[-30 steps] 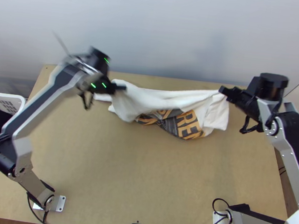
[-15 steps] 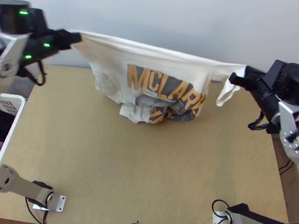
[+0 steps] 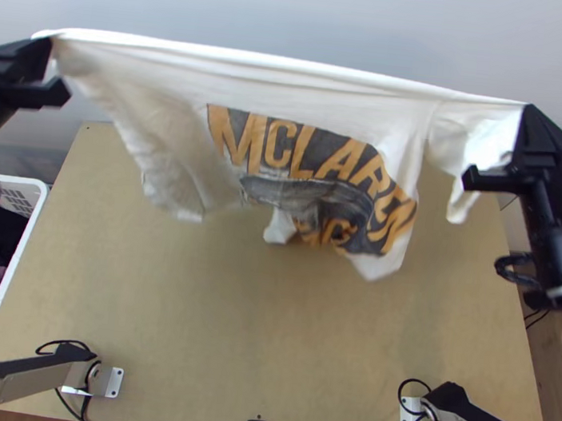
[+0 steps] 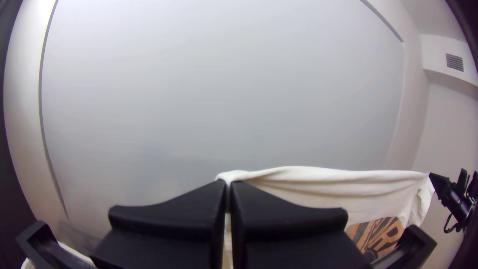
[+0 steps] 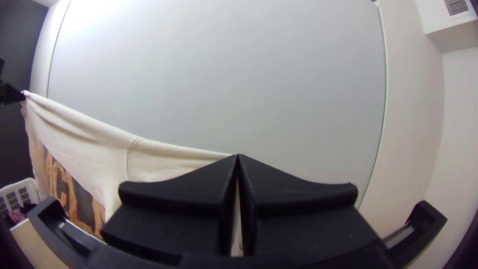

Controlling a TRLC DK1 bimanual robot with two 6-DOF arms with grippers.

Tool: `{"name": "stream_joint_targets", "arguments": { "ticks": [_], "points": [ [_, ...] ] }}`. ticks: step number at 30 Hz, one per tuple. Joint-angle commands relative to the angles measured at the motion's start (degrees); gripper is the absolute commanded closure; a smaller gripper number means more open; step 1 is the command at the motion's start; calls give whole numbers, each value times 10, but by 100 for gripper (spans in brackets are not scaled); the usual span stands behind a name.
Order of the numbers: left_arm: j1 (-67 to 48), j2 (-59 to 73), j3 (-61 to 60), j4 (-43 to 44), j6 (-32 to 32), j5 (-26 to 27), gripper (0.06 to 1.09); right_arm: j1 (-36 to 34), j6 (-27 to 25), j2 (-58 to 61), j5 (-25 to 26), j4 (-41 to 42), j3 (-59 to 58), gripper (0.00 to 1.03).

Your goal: Fold the t-shirt

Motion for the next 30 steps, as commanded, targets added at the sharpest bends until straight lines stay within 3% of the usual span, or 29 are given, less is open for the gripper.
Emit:
{"name": "stream_joint_targets", "arguments": {
  "ticks": [1, 7, 14, 16, 21, 26, 30],
  "points": [
    [-18, -72, -9, -40, 35, -10, 105, 61, -75, -58, 49, 4, -11, 100],
    [-34, -107, -5, -99, 37, -1, 105, 74, -79, -99, 65, -44, -8, 100],
    [-47, -127, -10, -202, 25, 58, 105, 74, -57, -136, 67, -127, -9, 100],
    [-46, -123, -32, -200, 8, 58, 105, 79, -17, -138, 67, -153, -17, 100],
    [-30, -93, -105, -134, -40, 58, 105, 108, 23, -130, 60, -157, -68, 100],
    [-29, -29, -134, -81, -81, 58, 105, 77, 59, -118, 14, -117, -152, 100],
    [-7, 37, -155, -26, -113, 58, 105, -75, 130, -87, -129, -66, -217, 100]
  ]
}}
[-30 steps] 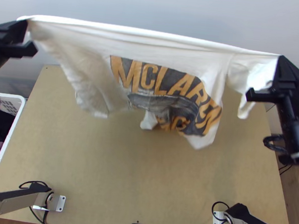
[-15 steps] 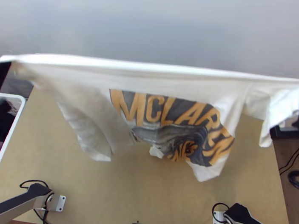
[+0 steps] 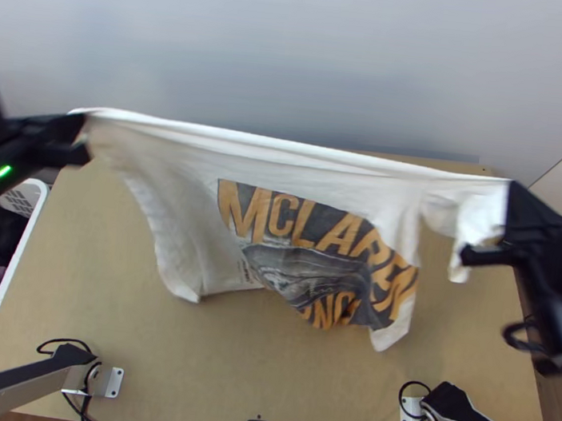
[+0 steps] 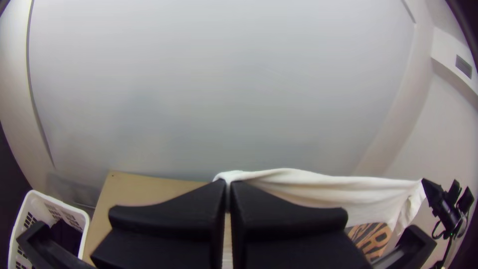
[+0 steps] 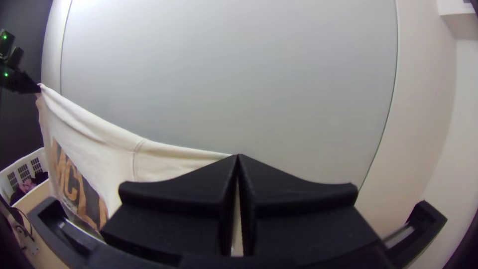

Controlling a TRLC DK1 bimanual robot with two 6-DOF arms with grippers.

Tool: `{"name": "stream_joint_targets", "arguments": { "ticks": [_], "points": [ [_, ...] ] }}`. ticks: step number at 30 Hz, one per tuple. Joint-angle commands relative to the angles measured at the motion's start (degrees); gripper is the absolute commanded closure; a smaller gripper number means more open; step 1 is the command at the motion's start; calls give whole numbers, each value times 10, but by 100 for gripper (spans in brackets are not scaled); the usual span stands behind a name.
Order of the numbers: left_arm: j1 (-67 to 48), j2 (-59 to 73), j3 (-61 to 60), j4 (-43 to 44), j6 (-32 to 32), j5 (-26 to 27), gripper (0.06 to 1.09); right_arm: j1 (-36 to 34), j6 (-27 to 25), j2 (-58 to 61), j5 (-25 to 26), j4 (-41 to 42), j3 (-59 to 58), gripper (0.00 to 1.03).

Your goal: Fold the t-shirt

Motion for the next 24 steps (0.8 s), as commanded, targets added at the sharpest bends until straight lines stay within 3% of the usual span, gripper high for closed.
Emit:
{"name": "stream_joint_targets", "arguments": {
  "ticks": [1, 7, 13, 20, 24],
  "points": [
    [24, 100, -39, 74, -56, 8, 105, -167, 94, 42, -171, 62, -101, 100],
    [50, 201, -46, 132, -78, 8, 105, -257, 167, 147, -251, 115, -118, 100],
    [56, 291, -41, 176, -98, 8, 105, -294, 236, 289, -295, 138, -85, 100],
    [73, 400, -8, 219, -114, 8, 105, -327, 293, 484, -319, 138, 55, 100],
    [83, 458, 35, 221, -124, 7, 105, -345, 344, 598, -346, 71, 168, 100]
  ]
}}
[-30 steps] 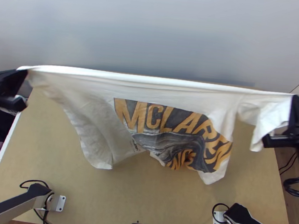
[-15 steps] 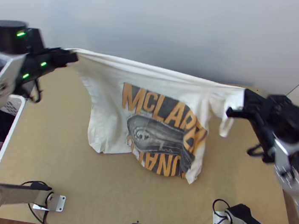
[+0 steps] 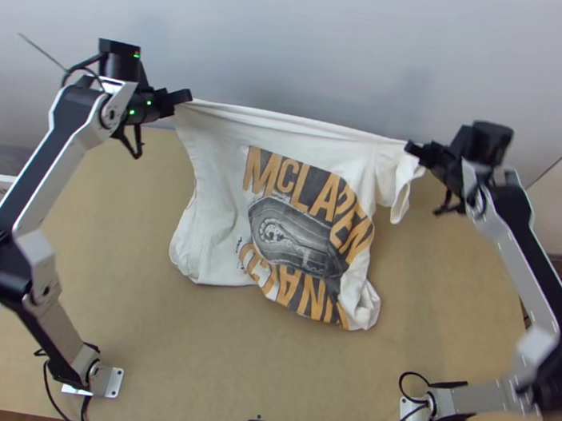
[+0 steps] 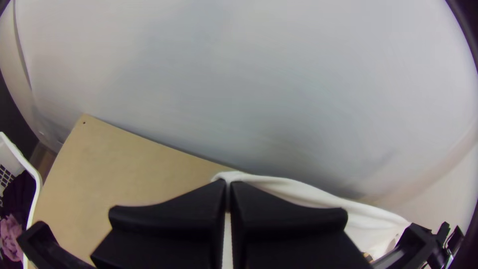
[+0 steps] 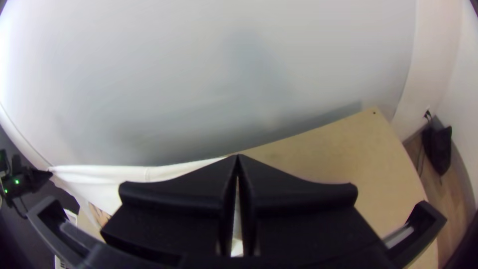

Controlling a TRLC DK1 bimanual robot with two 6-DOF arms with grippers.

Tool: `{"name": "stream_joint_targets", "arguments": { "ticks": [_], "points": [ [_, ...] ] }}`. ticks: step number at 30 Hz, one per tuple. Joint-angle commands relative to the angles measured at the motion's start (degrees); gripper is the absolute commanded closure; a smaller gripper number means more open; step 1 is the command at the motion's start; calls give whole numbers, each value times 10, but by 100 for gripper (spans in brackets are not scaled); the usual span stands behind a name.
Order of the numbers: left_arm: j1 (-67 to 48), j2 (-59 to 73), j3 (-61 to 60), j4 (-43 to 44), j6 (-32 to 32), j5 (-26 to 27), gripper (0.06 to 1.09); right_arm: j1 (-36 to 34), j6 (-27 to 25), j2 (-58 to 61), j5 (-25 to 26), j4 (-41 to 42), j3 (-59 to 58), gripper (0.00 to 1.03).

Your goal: Fold the t-shirt

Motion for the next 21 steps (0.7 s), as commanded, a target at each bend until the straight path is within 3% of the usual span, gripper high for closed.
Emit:
{"name": "stream_joint_targets", "arguments": {
  "ticks": [1, 15, 16, 17, 19, 20, 21],
  "points": [
    [18, 109, 55, 22, -17, -4, 105, -36, 73, 192, -46, -62, 156, 100],
    [18, 207, 110, 42, -30, -3, 104, -37, 165, 322, -79, -101, 274, 100],
    [16, 207, 110, 39, -31, -3, 103, -35, 166, 321, -79, -104, 281, 87],
    [15, 203, 110, 32, -32, -3, 97, -33, 169, 318, -78, -114, 287, 67],
    [10, 188, 110, 12, -31, 16, 59, -30, 174, 309, -78, -121, 287, 28],
    [9, 181, 111, -5, -34, 38, 40, -29, 174, 305, -78, -127, 287, 15],
    [8, 175, 113, -20, -39, 56, 27, -29, 173, 301, -78, -129, 285, 10]
  ]
}}
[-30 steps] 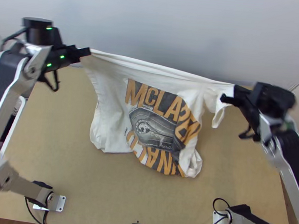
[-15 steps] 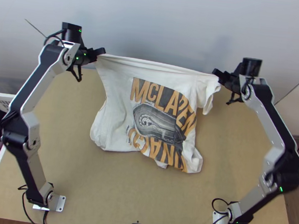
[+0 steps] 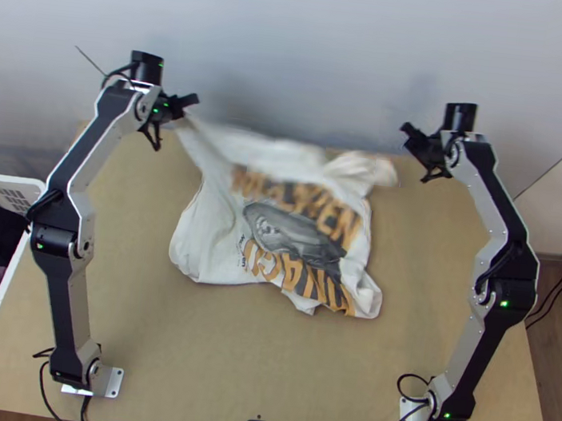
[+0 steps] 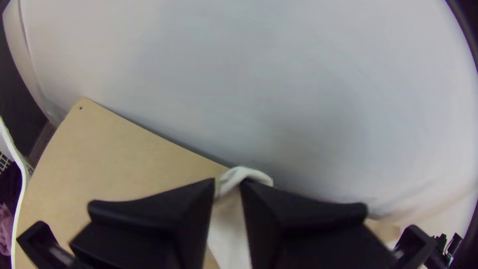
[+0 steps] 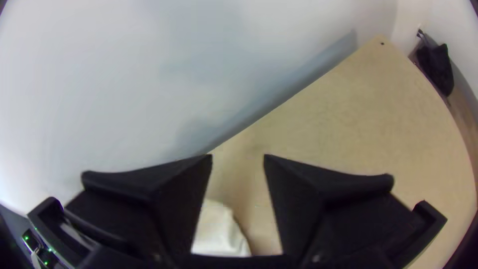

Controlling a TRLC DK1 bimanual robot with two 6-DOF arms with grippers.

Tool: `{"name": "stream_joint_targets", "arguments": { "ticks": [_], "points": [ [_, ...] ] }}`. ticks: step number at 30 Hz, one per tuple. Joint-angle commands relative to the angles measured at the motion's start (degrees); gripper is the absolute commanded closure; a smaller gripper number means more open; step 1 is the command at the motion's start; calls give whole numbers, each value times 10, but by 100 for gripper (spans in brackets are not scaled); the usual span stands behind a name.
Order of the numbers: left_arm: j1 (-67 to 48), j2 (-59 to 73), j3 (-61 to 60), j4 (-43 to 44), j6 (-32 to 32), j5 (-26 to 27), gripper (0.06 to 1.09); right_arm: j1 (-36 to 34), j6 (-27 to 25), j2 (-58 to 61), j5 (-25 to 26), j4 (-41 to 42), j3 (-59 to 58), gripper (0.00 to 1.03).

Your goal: Fold the t-shirt

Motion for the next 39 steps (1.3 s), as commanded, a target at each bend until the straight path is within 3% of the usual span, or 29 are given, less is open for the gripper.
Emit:
{"name": "stream_joint_targets", "arguments": {
  "ticks": [1, 12, 17, 21, 29, 39],
  "points": [
    [-14, -19, 12, -62, -10, 70, 20, 6, 16, 1, -15, -25, 22, 7],
    [-25, -121, 7, -159, 19, 78, 12, 15, 12, -152, -26, -26, -85, 5],
    [-49, -176, 4, -254, 52, 78, 12, 26, 14, -245, -27, -29, -144, 5],
    [-83, -237, -71, -307, 75, 78, 12, 26, -8, -294, -29, -70, -163, 5],
    [-159, -414, -405, -208, 75, 73, 12, 40, -68, -406, -29, -104, -250, 5],
    [-234, -485, -592, -157, 70, 41, 12, 62, -83, -490, -27, -169, -307, 5]
  ]
}}
